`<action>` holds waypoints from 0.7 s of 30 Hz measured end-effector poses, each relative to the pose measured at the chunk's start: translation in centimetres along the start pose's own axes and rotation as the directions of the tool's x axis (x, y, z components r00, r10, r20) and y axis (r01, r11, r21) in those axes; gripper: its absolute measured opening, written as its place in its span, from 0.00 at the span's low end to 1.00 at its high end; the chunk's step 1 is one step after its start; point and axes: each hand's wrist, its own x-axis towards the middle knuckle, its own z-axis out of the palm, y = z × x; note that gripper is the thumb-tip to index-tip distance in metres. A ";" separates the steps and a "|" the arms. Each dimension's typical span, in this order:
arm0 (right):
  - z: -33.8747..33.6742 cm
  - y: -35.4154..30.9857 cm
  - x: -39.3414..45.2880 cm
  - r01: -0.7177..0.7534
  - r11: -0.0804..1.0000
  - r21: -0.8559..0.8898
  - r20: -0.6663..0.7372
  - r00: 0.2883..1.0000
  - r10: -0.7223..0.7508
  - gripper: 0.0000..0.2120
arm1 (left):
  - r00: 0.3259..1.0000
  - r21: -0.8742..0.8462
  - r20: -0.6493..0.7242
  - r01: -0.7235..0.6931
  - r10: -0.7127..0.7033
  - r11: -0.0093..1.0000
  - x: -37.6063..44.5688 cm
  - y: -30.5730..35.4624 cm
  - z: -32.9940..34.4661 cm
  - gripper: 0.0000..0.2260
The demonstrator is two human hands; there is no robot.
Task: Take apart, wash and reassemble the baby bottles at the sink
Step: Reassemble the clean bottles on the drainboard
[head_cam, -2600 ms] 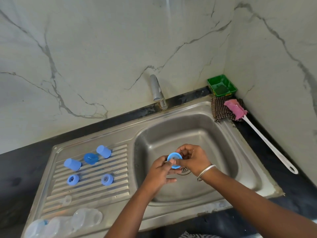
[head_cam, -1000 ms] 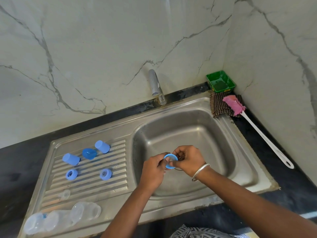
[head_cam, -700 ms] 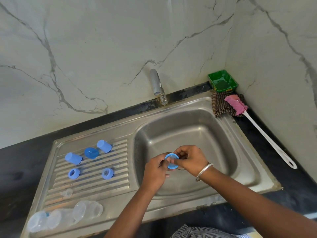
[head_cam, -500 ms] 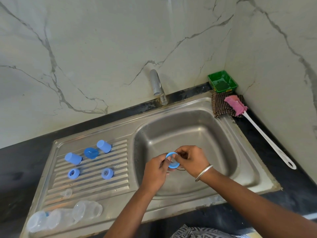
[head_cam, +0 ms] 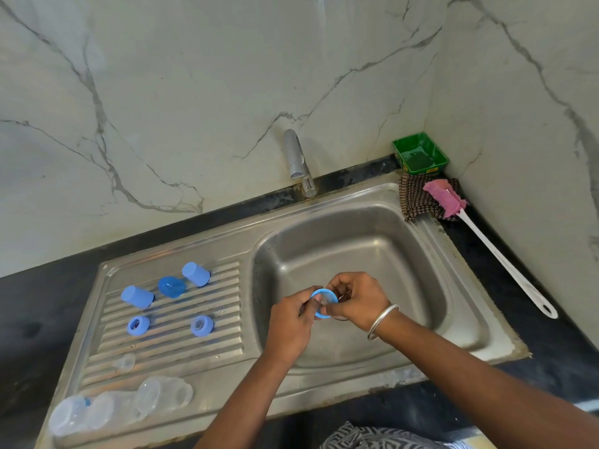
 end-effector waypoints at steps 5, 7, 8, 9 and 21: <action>0.4 0.4 0.4 -0.050 0.999 0.019 -0.054 0.997 0.051 0.10 | 0.999 0.008 0.033 -0.014 0.014 1.000 -0.2 -0.2 0.3 0.10; 0.9 0.4 0.2 -0.037 0.999 -0.001 -0.070 0.997 0.036 0.10 | 1.000 -0.004 0.025 -0.007 0.007 1.000 -0.2 -0.5 0.2 0.10; 1.0 0.4 0.1 -0.024 0.999 0.024 -0.049 0.998 0.025 0.10 | 1.000 -0.020 0.014 0.005 -0.005 1.000 -0.1 -0.7 0.2 0.09; 1.0 0.5 -0.1 -0.019 0.995 0.093 -0.001 1.000 0.019 0.09 | 1.000 -0.036 0.001 0.025 -0.025 0.999 -0.2 -0.8 0.0 0.09; 0.3 0.7 0.0 0.027 0.992 0.124 -0.016 1.000 -0.025 0.02 | 1.000 0.013 0.007 -0.005 0.005 1.000 -0.8 -0.8 0.2 0.11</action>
